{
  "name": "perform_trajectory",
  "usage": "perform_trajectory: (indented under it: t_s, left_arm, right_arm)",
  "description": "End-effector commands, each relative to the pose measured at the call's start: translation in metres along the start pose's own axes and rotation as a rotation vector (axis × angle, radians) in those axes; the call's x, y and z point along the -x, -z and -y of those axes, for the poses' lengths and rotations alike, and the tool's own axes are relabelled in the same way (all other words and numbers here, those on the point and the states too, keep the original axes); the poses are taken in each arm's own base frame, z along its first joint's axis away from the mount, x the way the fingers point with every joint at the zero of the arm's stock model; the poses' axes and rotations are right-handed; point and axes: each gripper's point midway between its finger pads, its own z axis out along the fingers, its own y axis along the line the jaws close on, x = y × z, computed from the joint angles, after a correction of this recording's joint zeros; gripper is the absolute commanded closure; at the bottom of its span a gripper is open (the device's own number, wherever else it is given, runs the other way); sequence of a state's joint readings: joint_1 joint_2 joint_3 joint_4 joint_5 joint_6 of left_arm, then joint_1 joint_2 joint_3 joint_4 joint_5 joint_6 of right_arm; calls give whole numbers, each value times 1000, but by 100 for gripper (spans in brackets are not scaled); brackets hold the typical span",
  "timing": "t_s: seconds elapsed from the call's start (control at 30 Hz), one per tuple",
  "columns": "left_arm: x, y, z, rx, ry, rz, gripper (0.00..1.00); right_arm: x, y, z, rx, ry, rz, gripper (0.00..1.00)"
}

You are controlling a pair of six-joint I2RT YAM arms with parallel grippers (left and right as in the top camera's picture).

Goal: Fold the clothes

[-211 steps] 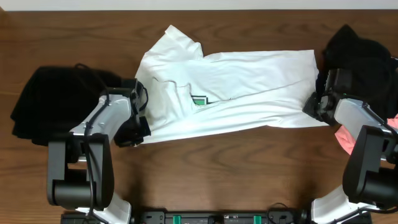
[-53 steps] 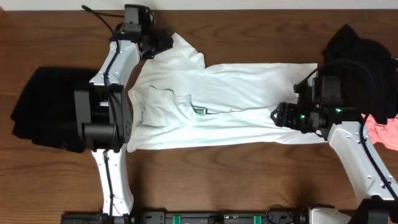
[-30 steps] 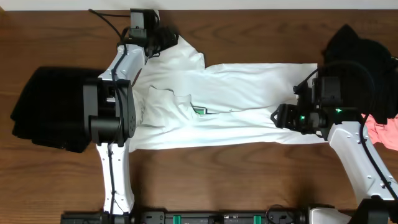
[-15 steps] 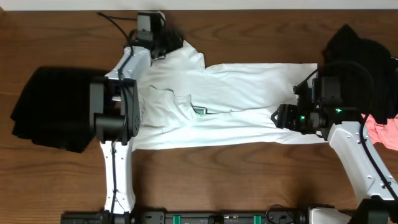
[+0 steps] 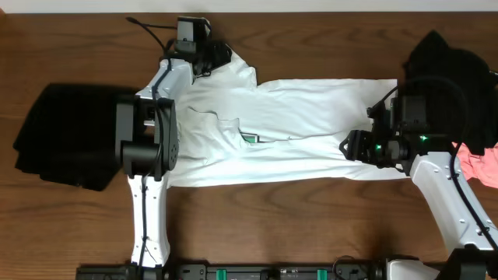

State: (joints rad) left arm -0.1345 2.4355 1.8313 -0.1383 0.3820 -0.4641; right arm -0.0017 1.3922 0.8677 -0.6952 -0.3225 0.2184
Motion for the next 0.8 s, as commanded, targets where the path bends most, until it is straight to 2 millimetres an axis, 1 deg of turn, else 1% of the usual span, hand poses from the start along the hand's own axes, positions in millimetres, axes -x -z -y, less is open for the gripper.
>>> perform_trajectory:
  t_s: [0.0, 0.13, 0.2, 0.27, 0.37, 0.43, 0.57, 0.6, 0.67, 0.7, 0.73, 0.77]
  left_arm:
    - [-5, -13, -3, 2, -1, 1, 50]
    - [-2, -13, -2, -4, -4, 13, 50]
    - [0, -13, -1, -9, -8, 22, 51]
    - [3, -13, 1, -15, -12, 34, 55]
    - [5, -13, 2, -19, -14, 40, 67]
    - [5, -13, 2, -19, -15, 40, 72]
    - [5, -13, 2, -19, -16, 40, 85]
    - [5, -13, 2, -19, -18, 40, 87]
    - [4, -13, 1, -16, -17, 36, 87]
    - [3, -12, 0, -15, -15, 32, 85]
    - [1, -12, -2, -8, -10, 22, 76]
    - [-1, -12, -4, -3, 1, 9, 70]
  right_arm:
    - [5, 3, -2, 4, 11, 13, 39]
    - [6, 3, -2, 4, 11, 14, 39]
    - [6, 3, -1, 3, 11, 14, 39]
    - [6, 3, -1, 1, 11, 14, 39]
    - [6, 3, -1, 1, 11, 15, 39]
    - [6, 3, -1, 1, 11, 15, 39]
    - [6, 3, -1, 1, 11, 15, 40]
    - [6, 3, -1, 1, 11, 15, 41]
    - [6, 3, -1, 1, 11, 15, 42]
    - [6, 3, -1, 1, 11, 14, 41]
    - [6, 3, -1, 1, 11, 14, 42]
    - [5, 3, -1, 1, 11, 14, 42]
